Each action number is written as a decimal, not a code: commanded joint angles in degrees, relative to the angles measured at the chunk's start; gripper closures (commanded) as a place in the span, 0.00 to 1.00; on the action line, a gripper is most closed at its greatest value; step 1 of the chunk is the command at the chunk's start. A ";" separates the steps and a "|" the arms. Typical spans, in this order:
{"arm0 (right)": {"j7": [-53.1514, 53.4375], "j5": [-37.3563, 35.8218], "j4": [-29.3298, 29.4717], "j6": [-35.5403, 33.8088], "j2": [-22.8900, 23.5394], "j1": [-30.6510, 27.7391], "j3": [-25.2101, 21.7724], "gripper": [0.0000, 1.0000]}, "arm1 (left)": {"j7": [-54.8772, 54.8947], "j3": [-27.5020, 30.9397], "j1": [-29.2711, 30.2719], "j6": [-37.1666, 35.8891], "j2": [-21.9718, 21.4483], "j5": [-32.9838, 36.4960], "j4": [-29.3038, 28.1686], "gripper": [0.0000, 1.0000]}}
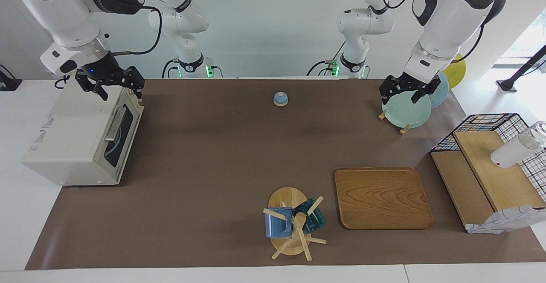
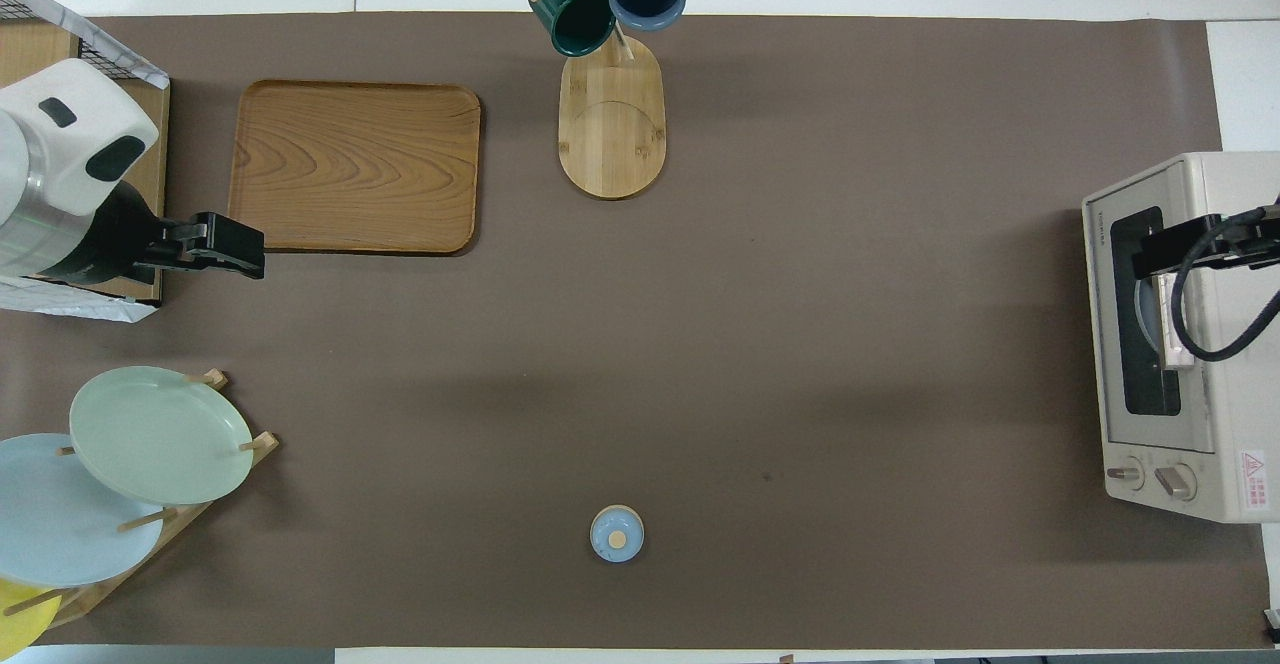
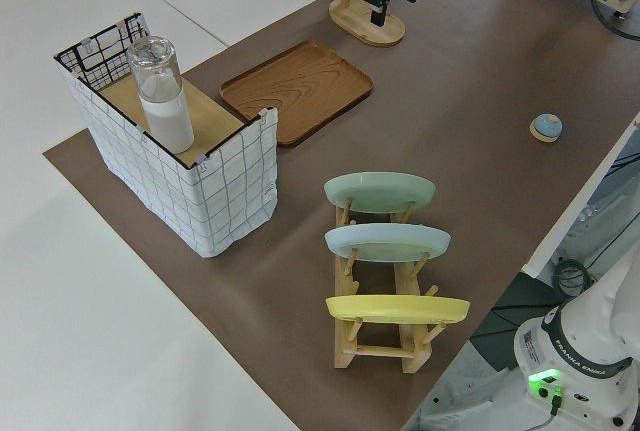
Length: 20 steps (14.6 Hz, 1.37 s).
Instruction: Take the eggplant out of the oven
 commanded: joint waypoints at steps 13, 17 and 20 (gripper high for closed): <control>-4.95 0.93 -9.76 9.36 -3.86 -1.03 -0.02 1.00 | 0.11 -0.65 0.70 -0.96 -0.36 1.10 0.47 0.00; 0.21 -5.01 -16.55 15.35 -4.22 -1.47 -0.28 1.00 | 0.11 -0.65 0.70 -0.87 -0.36 1.10 0.47 0.00; 2.08 -10.04 -19.28 17.21 -3.69 -2.52 -0.28 1.00 | -0.06 -0.65 0.78 -0.78 -0.36 1.10 0.47 0.00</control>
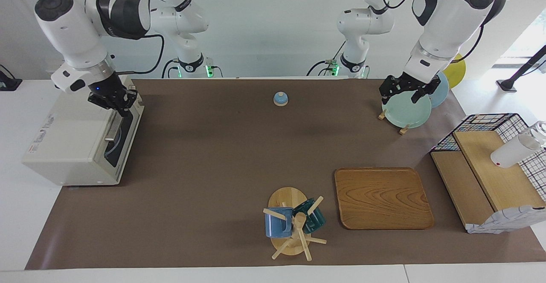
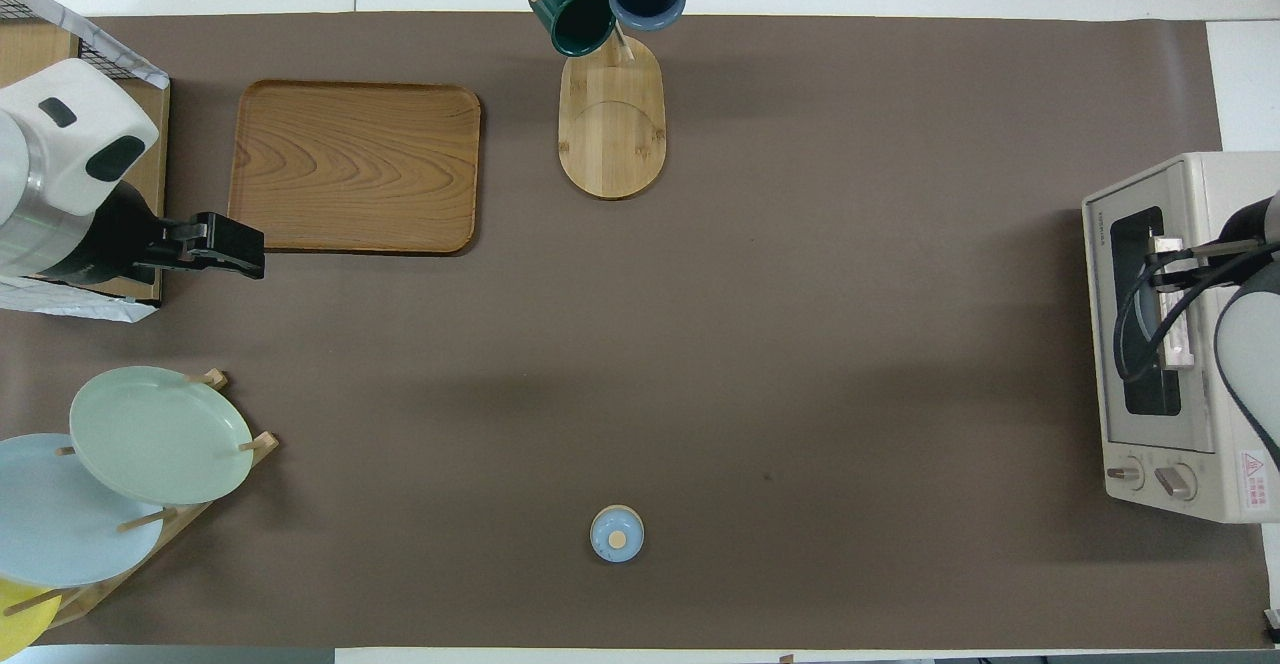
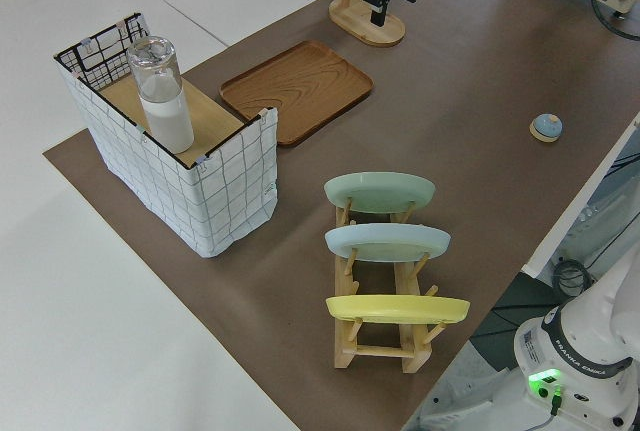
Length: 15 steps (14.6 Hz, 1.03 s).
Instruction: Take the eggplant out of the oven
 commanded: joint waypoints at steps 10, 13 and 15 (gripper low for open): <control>1.44 -6.58 -9.84 11.06 -0.40 -3.25 0.46 1.00 | 0.11 -0.65 0.70 -0.60 -0.36 1.10 0.64 0.00; 3.35 -6.32 -10.37 12.20 0.57 -2.37 0.64 1.00 | 0.12 -0.65 0.52 0.02 -0.36 1.10 0.73 0.00; 6.52 -5.97 -11.16 13.70 1.62 0.34 0.73 1.00 | 0.03 -0.65 0.61 0.11 -0.45 1.10 0.56 0.00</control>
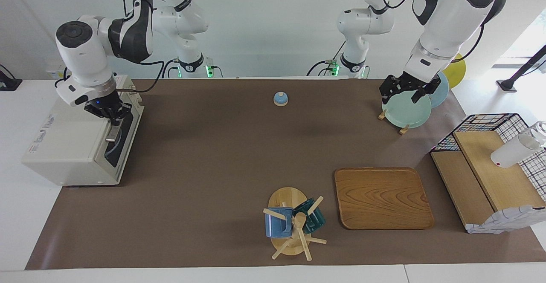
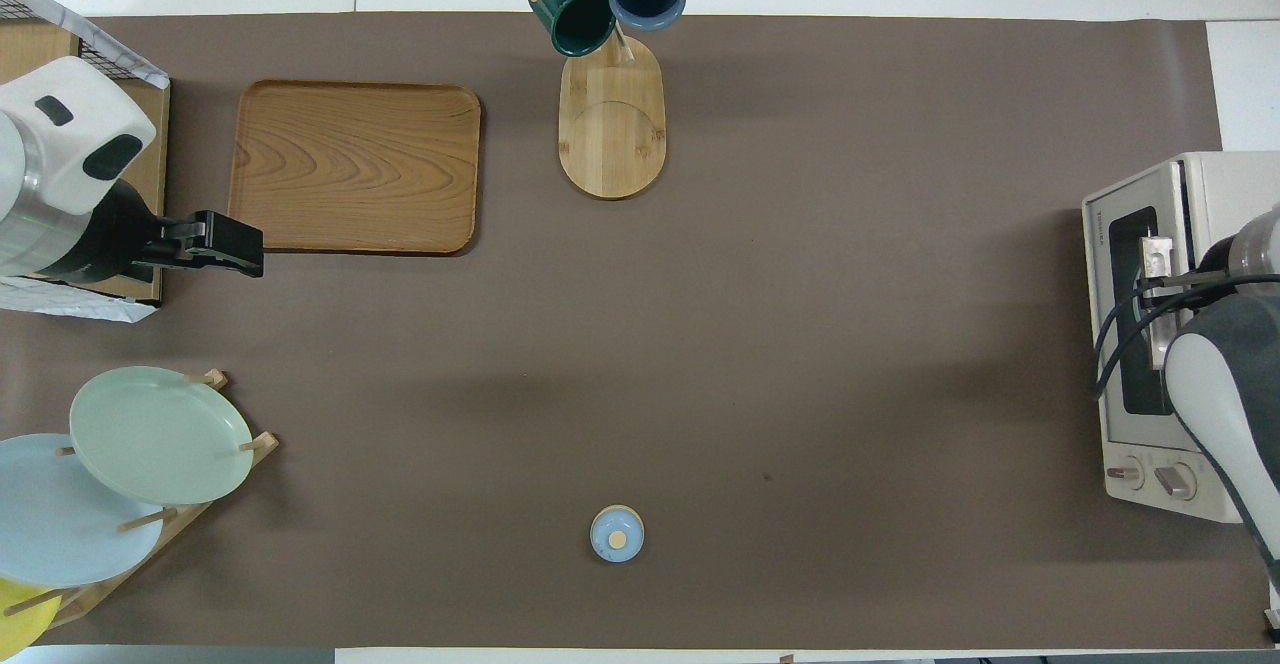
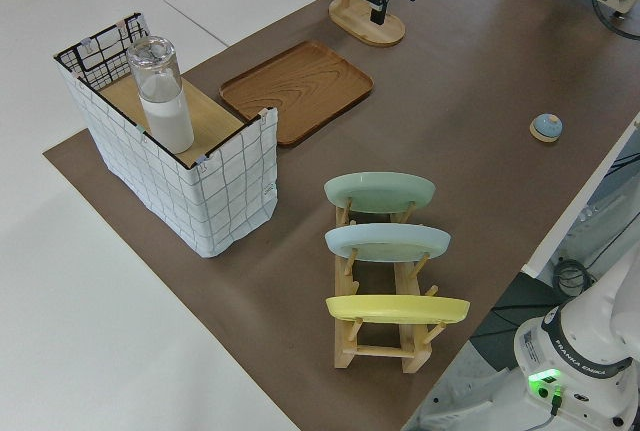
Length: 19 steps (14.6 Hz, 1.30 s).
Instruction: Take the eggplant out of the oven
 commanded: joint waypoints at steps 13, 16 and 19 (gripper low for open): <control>7.96 6.27 -9.10 20.90 9.01 5.76 0.40 1.00 | 0.12 -0.64 0.78 1.83 -0.40 1.10 0.18 0.00; 8.05 8.22 -9.01 22.23 11.30 6.28 0.40 1.00 | 0.20 -0.55 1.22 1.83 -0.40 1.02 0.18 0.00; 8.05 11.46 -9.01 22.23 12.35 6.28 0.40 1.00 | 0.29 -0.55 1.31 1.83 -0.40 1.02 0.18 0.00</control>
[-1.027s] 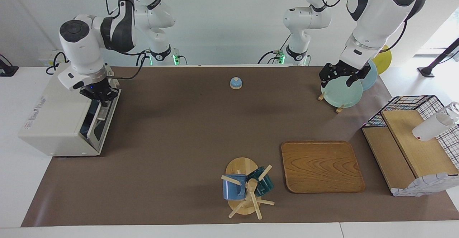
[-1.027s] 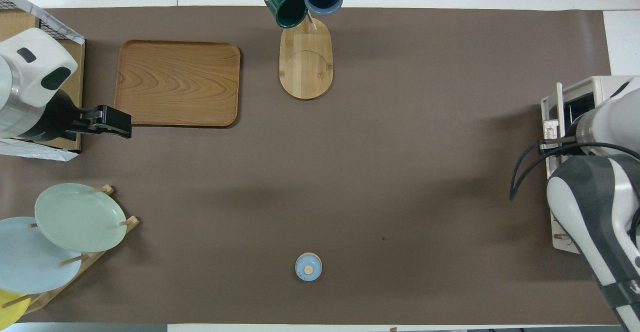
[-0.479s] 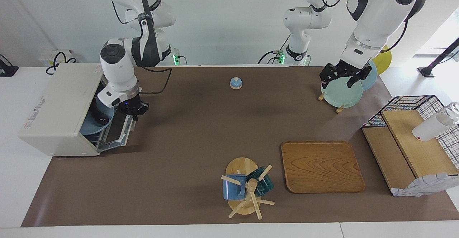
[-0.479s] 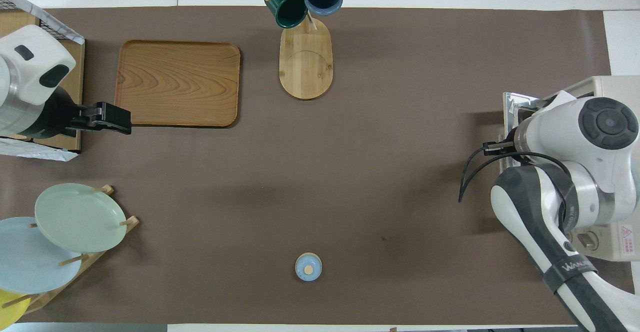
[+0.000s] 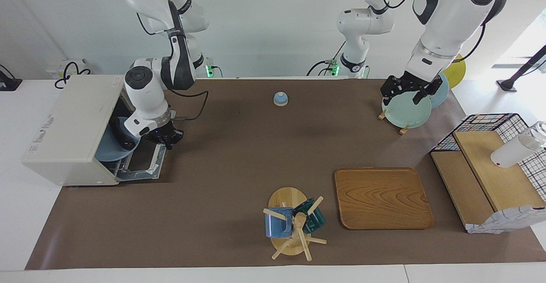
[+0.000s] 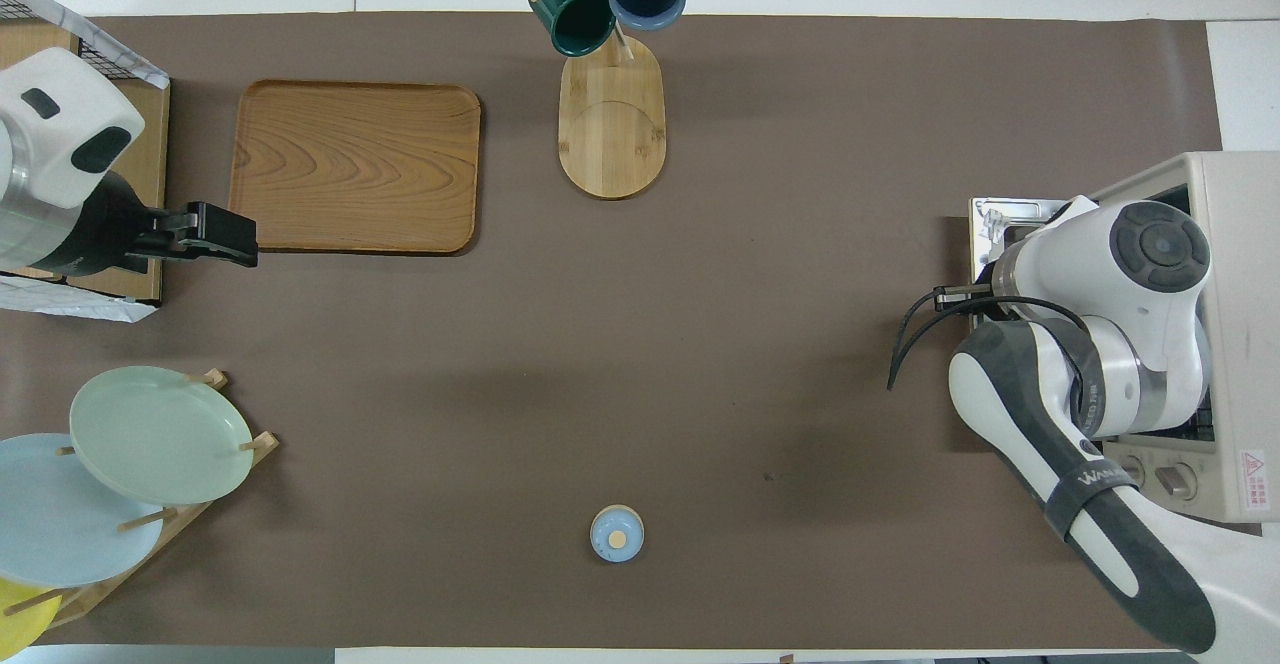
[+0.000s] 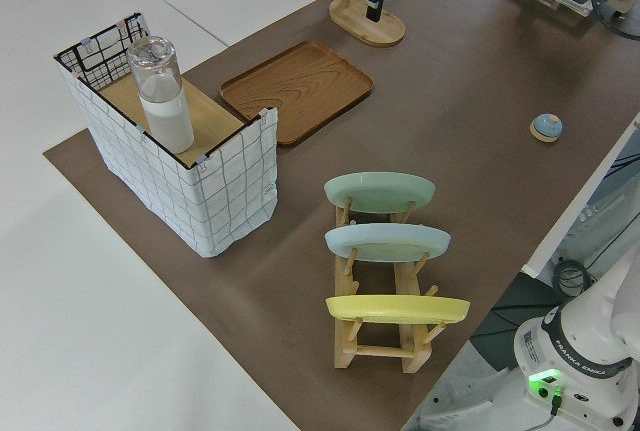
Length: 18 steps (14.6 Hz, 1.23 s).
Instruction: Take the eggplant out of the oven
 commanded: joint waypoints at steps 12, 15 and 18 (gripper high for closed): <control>4.23 1.10 11.10 -15.81 -1.42 5.05 -1.60 0.71 | -0.06 -0.49 0.82 0.79 -0.48 1.02 -0.29 0.00; 5.45 -8.76 11.55 -22.50 -4.06 4.08 -1.60 0.71 | -0.15 -0.58 0.82 0.97 -0.65 1.02 -0.38 0.00; 5.91 -10.63 10.59 -24.72 -4.86 -0.65 -1.51 0.71 | -0.15 -0.58 0.82 1.23 -0.74 1.02 -0.73 0.00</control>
